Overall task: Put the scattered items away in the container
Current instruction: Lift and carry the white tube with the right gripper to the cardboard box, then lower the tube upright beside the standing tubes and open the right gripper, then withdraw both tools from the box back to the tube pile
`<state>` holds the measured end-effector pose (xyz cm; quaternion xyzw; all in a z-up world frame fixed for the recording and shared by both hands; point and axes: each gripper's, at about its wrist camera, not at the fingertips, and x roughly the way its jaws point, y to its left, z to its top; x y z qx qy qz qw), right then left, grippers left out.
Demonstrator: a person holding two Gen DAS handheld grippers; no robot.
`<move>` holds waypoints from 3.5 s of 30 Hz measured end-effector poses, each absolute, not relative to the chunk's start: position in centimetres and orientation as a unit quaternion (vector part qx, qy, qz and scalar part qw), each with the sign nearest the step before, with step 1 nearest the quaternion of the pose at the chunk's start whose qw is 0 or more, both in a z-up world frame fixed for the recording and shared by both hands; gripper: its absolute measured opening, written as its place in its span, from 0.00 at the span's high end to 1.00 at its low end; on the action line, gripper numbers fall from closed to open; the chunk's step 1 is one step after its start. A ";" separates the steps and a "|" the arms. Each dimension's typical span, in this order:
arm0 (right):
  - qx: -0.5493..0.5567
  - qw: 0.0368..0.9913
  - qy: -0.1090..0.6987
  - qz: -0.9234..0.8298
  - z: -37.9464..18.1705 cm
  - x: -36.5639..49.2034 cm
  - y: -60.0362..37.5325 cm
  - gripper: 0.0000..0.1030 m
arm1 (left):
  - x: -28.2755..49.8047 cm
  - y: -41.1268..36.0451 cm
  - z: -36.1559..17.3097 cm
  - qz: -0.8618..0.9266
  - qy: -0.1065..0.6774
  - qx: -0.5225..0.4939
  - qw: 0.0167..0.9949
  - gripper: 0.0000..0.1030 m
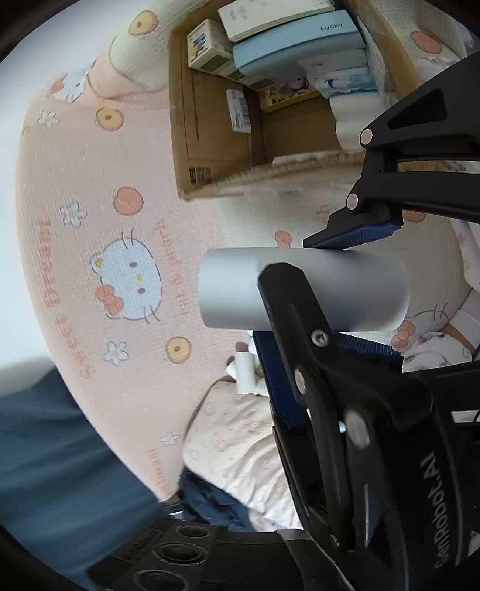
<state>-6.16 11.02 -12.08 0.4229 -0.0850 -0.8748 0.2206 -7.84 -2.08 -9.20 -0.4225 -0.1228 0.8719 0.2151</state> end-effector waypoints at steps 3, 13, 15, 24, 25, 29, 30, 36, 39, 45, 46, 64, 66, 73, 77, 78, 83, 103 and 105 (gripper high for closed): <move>0.413 0.221 -0.094 -0.878 -11.1 -6.7 12.7 0.60 | -8.3 -0.6 -8.4 0.872 -0.117 -0.418 0.227 0.58; 0.423 0.198 -0.107 -0.878 -10.3 -9.6 17.9 0.61 | -11.4 4.9 -7.1 0.864 -0.072 -0.419 0.270 0.59; 0.432 0.193 -0.112 -0.874 -10.6 -10.4 19.0 0.61 | -12.3 6.0 -7.3 0.859 -0.069 -0.426 0.277 0.59; 0.495 0.175 -0.093 -0.846 -12.8 -15.1 22.9 0.61 | -17.1 10.3 -9.7 0.824 -0.066 -0.479 0.297 0.59; 0.504 0.172 -0.091 -0.841 -13.1 -15.8 23.2 0.61 | -17.9 10.7 -10.3 0.816 -0.068 -0.488 0.302 0.59; 0.541 0.179 -0.090 -0.817 -15.2 -18.3 24.4 0.61 | -20.4 11.7 -12.2 0.792 -0.065 -0.523 0.307 0.60; 0.554 0.181 -0.091 -0.808 -15.9 -19.0 24.6 0.61 | -21.0 12.0 -12.9 0.784 -0.065 -0.537 0.305 0.60; 0.595 0.186 -0.107 -0.775 -19.3 -21.9 24.2 0.61 | -23.1 12.0 -14.7 0.785 -0.033 -0.560 0.263 0.60; 0.613 0.174 -0.095 -0.764 -20.9 -23.3 23.5 0.61 | -23.1 11.5 -14.3 0.809 0.007 -0.536 0.238 0.60; 0.648 0.154 -0.084 -0.741 -23.6 -25.4 22.3 0.61 | -22.5 8.9 -13.3 0.833 0.015 -0.500 0.234 0.60; 0.655 0.146 -0.076 -0.738 -24.2 -25.8 22.1 0.61 | -22.5 8.4 -13.2 0.834 0.009 -0.500 0.234 0.60; 0.749 0.130 -0.051 -0.647 -31.2 -27.4 19.2 0.63 | -23.0 5.0 -13.0 0.826 -0.034 -0.503 0.252 0.60; 0.754 0.124 -0.053 -0.643 -31.5 -27.2 19.2 0.63 | -22.9 5.0 -13.1 0.826 -0.035 -0.503 0.253 0.60; 0.758 0.117 -0.058 -0.639 -31.6 -27.0 18.8 0.63 | -22.7 4.9 -13.6 0.818 -0.043 -0.514 0.253 0.60; 0.767 0.118 -0.020 -0.631 -30.9 -26.8 17.4 0.60 | -22.3 4.7 -13.3 0.820 -0.045 -0.514 0.246 0.60; 0.765 0.119 -0.016 -0.633 -30.5 -26.6 17.1 0.59 | -22.2 4.6 -13.2 0.822 -0.043 -0.512 0.245 0.60; 0.741 0.133 -0.006 -0.658 -26.9 -24.9 16.5 0.58 | -21.4 4.2 -12.0 0.833 -0.031 -0.500 0.236 0.60; 0.546 0.071 0.169 -0.817 -13.1 -12.7 17.6 0.44 | -12.2 4.5 -7.1 0.874 0.054 -0.430 0.218 0.39; 0.528 0.071 0.162 -0.831 -12.6 -11.6 17.5 0.44 | -10.8 4.7 -6.9 0.881 0.076 -0.414 0.216 0.39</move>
